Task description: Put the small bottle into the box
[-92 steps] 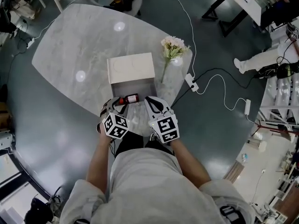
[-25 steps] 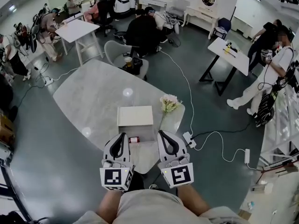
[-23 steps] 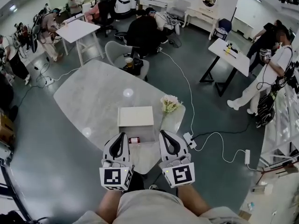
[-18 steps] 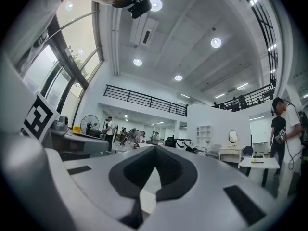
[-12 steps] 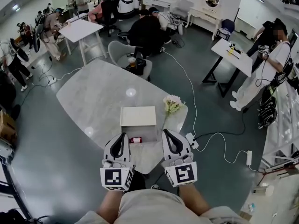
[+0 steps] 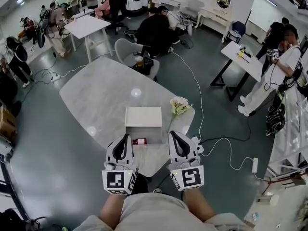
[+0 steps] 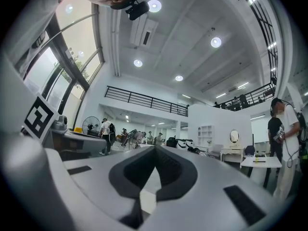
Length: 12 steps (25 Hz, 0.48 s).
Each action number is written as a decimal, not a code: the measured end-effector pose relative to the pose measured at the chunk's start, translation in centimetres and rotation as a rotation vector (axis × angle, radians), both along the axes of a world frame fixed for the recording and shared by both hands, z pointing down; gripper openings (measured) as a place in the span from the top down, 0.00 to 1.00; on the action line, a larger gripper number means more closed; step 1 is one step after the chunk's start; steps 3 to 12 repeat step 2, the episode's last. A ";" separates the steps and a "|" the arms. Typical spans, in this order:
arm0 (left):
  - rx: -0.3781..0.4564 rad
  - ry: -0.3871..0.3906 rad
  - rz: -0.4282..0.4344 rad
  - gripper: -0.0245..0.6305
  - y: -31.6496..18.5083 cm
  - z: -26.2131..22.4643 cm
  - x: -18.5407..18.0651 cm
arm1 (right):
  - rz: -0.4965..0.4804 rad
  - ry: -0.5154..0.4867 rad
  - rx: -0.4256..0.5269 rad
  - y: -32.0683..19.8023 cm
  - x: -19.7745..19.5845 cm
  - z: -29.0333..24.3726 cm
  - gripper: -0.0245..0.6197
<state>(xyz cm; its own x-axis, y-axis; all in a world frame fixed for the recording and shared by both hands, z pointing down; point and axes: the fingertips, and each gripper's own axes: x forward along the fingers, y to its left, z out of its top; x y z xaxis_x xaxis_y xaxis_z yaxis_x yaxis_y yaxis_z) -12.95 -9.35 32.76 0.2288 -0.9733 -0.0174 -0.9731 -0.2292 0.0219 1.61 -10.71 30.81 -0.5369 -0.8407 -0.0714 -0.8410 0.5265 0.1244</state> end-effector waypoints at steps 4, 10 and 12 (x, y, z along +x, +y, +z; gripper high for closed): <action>-0.002 0.002 -0.005 0.93 0.2 0.1 -0.3 | 0.001 -0.001 -0.007 0.1 0.0 0.2 0.92; -0.002 0.002 -0.005 0.93 0.2 0.1 -0.3 | 0.001 -0.001 -0.007 0.1 0.0 0.2 0.92; -0.002 0.002 -0.005 0.93 0.2 0.1 -0.3 | 0.001 -0.001 -0.007 0.1 0.0 0.2 0.92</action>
